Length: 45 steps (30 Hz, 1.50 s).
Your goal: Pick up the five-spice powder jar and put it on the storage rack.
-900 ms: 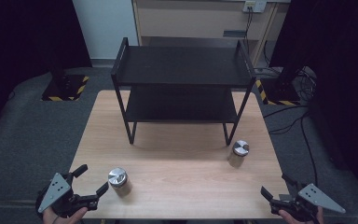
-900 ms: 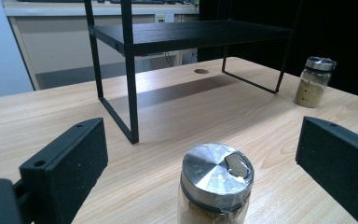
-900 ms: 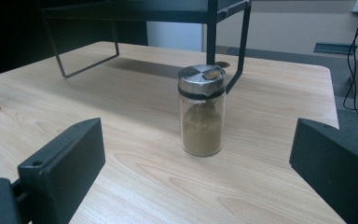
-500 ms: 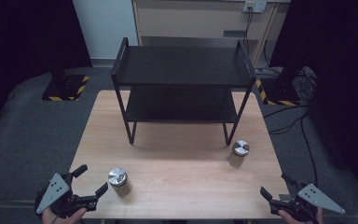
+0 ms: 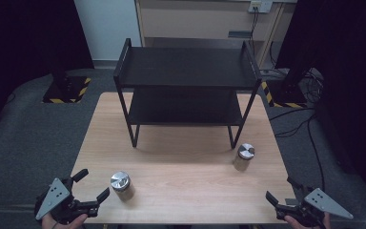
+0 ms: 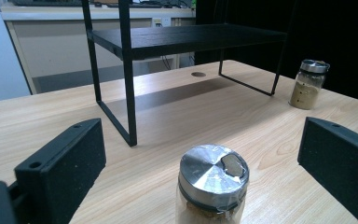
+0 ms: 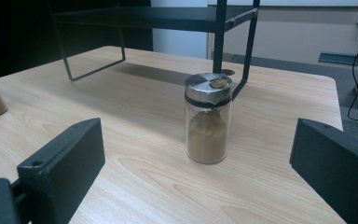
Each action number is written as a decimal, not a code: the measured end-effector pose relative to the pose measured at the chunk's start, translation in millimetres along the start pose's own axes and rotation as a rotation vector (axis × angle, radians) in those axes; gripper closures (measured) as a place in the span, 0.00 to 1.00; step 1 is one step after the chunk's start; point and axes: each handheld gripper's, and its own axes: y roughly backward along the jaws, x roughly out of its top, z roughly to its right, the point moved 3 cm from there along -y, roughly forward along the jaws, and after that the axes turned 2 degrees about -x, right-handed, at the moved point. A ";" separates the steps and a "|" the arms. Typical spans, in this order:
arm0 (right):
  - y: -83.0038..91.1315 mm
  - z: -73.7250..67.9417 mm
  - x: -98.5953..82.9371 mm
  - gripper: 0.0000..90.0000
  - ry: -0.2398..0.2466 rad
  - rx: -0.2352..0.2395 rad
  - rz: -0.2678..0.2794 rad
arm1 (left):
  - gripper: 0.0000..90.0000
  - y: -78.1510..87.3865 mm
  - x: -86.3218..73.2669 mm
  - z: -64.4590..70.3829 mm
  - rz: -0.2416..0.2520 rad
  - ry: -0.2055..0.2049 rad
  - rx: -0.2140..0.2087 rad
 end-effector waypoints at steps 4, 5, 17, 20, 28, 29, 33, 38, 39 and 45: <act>0.4 0.1 -0.4 0.04 -0.001 0.001 0.004 | 0.00 0.0 1.3 0.2 -0.002 -0.005 -0.008; 0.6 0.1 -0.6 0.03 -0.003 0.000 0.007 | 0.00 0.0 1.5 0.3 -0.005 -0.007 -0.010; 1.0 -0.4 -1.0 0.04 0.003 0.001 0.020 | 0.00 -1.7 2.9 -2.7 -0.021 -0.014 -0.051; 0.9 -0.2 -1.1 0.03 0.002 0.002 0.019 | 0.00 -1.6 3.1 -3.4 -0.024 -0.015 -0.056; 0.9 -0.5 -1.3 0.04 0.002 -0.002 0.021 | 0.00 -2.3 6.4 -4.6 -0.033 -0.020 -0.074; 1.1 -0.6 -1.4 0.03 0.002 -0.002 0.022 | 0.00 -2.2 7.7 -5.3 -0.036 -0.023 -0.079; 0.4 -0.3 -1.3 0.04 0.001 0.001 0.020 | 0.00 -1.3 13.2 -9.1 -0.050 -0.028 -0.103; 0.2 -0.4 -1.4 0.04 0.003 -0.001 0.023 | 0.00 2.2 20.5 -15.5 -0.069 -0.037 -0.118; 0.2 -0.5 -1.4 0.03 0.003 -0.003 0.024 | 0.00 2.8 22.3 -17.1 -0.073 -0.036 -0.126; 0.5 -1.0 -1.4 0.04 0.003 -0.008 0.026 | 0.00 8.0 39.4 -24.5 -0.103 -0.072 -0.150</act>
